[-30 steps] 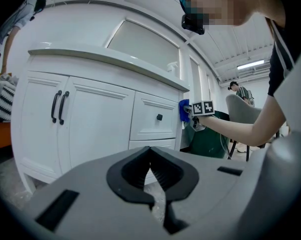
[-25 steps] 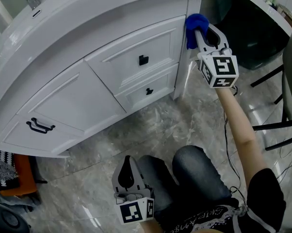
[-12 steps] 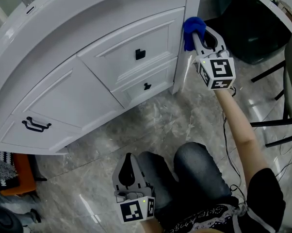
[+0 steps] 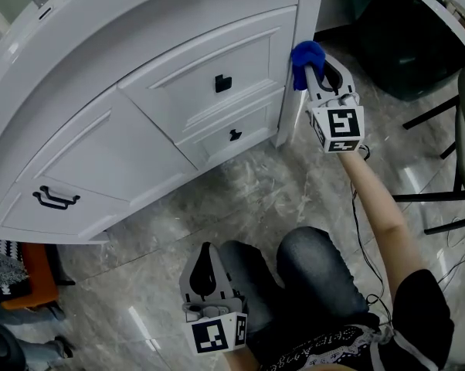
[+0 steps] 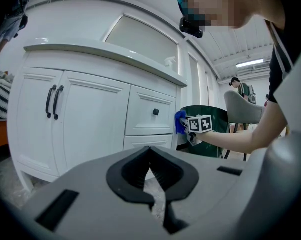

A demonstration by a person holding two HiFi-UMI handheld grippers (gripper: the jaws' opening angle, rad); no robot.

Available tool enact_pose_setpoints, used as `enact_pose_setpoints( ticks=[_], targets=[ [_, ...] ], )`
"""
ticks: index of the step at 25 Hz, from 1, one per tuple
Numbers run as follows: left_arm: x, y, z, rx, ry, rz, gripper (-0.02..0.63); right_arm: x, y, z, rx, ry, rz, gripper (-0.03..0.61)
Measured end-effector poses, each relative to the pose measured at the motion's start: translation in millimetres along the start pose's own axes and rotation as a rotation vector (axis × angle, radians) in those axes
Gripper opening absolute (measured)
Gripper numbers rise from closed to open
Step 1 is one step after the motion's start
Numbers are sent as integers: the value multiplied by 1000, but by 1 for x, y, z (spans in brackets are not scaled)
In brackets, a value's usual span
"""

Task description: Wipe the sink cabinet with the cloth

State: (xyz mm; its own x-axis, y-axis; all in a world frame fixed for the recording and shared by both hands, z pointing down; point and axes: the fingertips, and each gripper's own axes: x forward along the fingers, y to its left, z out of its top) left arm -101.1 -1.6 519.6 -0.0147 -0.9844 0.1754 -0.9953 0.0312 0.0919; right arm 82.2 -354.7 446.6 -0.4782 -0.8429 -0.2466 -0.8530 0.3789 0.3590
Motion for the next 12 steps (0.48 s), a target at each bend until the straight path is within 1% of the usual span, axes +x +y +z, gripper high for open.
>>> enact_pose_setpoints(
  ticks=[6,12],
  targets=[
    [2,-1,-2,4,8,-1,5,-3,6,-16,4,13,3,60],
    [2,-2,-3,6,9,0,5,-8,14,-37,30,54,10,60]
  ],
)
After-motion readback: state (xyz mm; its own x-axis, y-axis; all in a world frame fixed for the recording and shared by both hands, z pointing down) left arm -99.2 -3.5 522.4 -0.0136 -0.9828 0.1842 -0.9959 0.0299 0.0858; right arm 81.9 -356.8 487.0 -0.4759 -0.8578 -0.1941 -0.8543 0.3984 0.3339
